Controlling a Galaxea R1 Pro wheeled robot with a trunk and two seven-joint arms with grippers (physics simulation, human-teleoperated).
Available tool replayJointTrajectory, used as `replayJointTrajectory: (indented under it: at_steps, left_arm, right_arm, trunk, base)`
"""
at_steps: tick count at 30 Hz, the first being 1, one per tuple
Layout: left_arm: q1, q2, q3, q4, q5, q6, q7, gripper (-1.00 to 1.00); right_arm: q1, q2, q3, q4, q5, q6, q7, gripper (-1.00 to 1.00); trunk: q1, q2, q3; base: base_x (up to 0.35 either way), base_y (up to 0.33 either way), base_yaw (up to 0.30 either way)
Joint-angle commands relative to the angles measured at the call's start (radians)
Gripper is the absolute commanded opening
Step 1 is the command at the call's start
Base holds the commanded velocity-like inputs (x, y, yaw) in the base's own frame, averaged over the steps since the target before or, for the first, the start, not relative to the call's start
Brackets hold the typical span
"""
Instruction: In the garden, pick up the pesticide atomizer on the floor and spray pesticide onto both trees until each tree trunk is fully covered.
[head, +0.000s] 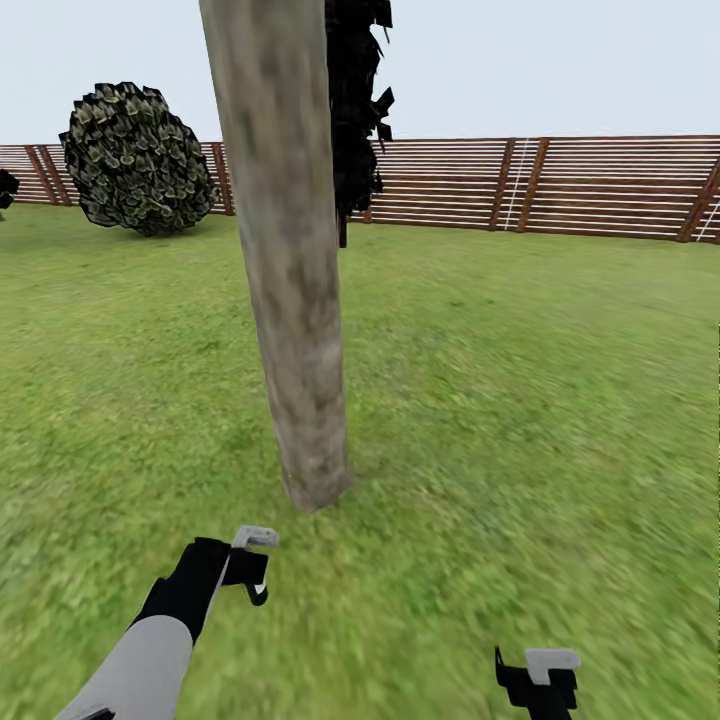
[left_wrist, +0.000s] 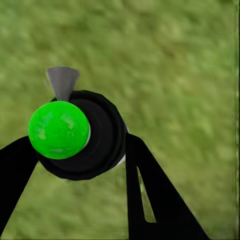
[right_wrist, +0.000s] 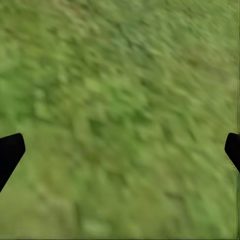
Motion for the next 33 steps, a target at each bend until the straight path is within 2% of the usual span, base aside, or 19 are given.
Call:
replayJointTrajectory:
  at_steps: [1,3,15,20,21,22,23,24,26,27,28,30,33]
  left_arm:
    - [0.000,-0.004,0.000,-0.001,-0.001,-0.001,0.000,-1.00]
    - [0.000,-0.012,-0.002,-0.002,0.002,0.002,0.004,-1.00]
    - [0.000,-0.012,0.002,-0.002,0.002,0.003,0.003,-1.00]
    - [-0.010,-0.012,0.000,-0.002,0.003,0.012,0.000,-1.00]
    - [-0.016,-0.016,-0.003,-0.002,0.003,0.039,-0.003,-1.00]
    - [-0.054,-0.024,-0.006,-0.002,0.002,0.104,-0.006,-1.00]
    - [-0.098,-0.014,-0.007,-0.002,0.002,0.151,-0.008,-1.00]
    - [-0.118,0.025,-0.008,-0.001,0.002,0.162,-0.008,-1.00]
    - [-0.122,0.031,-0.009,-0.001,0.000,0.164,-0.008,-1.00]
    - [-0.125,0.030,-0.010,-0.001,0.000,0.166,-0.008,-1.00]
    - [-0.148,0.013,-0.027,0.000,0.001,0.182,-0.008,-1.00]
    - [-0.178,-0.006,-0.059,0.000,0.002,0.245,-0.008,-1.00]
    - [-0.199,-0.018,-0.106,0.000,0.001,0.294,-0.008,-1.00]
  right_arm:
    - [0.000,0.000,0.000,0.000,0.000,0.000,0.000,1.00]
    - [0.000,-0.005,-0.002,0.007,0.003,0.000,-0.005,1.00]
    - [0.000,-0.004,-0.002,0.008,0.003,0.000,-0.005,1.00]
    - [0.000,-0.003,-0.002,0.007,0.002,0.000,-0.005,1.00]
    - [0.000,-0.002,-0.002,0.007,0.002,0.000,-0.005,1.00]
    - [0.000,-0.003,-0.002,0.007,0.002,0.000,-0.005,1.00]
    - [0.000,-0.003,-0.002,0.007,0.002,0.000,-0.005,1.00]
    - [0.000,-0.003,-0.003,0.007,0.002,0.000,-0.005,1.00]
    - [0.000,-0.004,-0.003,0.007,0.003,0.000,-0.005,1.00]
    - [0.000,-0.004,-0.002,0.007,0.003,0.000,-0.005,1.00]
    - [0.000,-0.004,-0.003,0.007,0.003,0.000,-0.005,1.00]
    - [0.000,-0.004,-0.003,0.007,0.003,0.000,-0.005,1.00]
    - [0.000,-0.005,-0.003,0.007,0.003,0.000,-0.005,1.00]
  trunk:
    - [0.000,0.000,0.000]
    - [0.000,0.000,0.000]
    - [0.000,0.000,0.000]
    - [0.000,0.000,0.000]
    - [0.000,0.000,0.000]
    - [0.000,0.000,0.000]
    - [0.000,0.000,0.000]
    - [0.000,0.000,0.000]
    - [0.000,0.000,0.000]
    - [0.000,0.000,0.000]
    - [0.000,0.000,0.000]
    - [0.000,0.000,0.000]
    - [0.000,0.000,0.000]
  base:
    - [0.114,-0.277,0.000]
    - [0.109,-0.139,0.000]
    - [0.210,-0.124,0.001]
    - [0.087,-0.058,0.175]
    - [0.007,-0.005,0.195]
    - [0.002,-0.001,0.053]
    - [0.000,0.000,0.009]
    - [0.000,0.000,0.002]
    - [0.000,0.000,0.001]
    - [0.000,0.000,0.000]
    - [0.000,0.000,0.000]
    - [0.000,0.000,0.000]
    - [0.000,0.000,0.000]
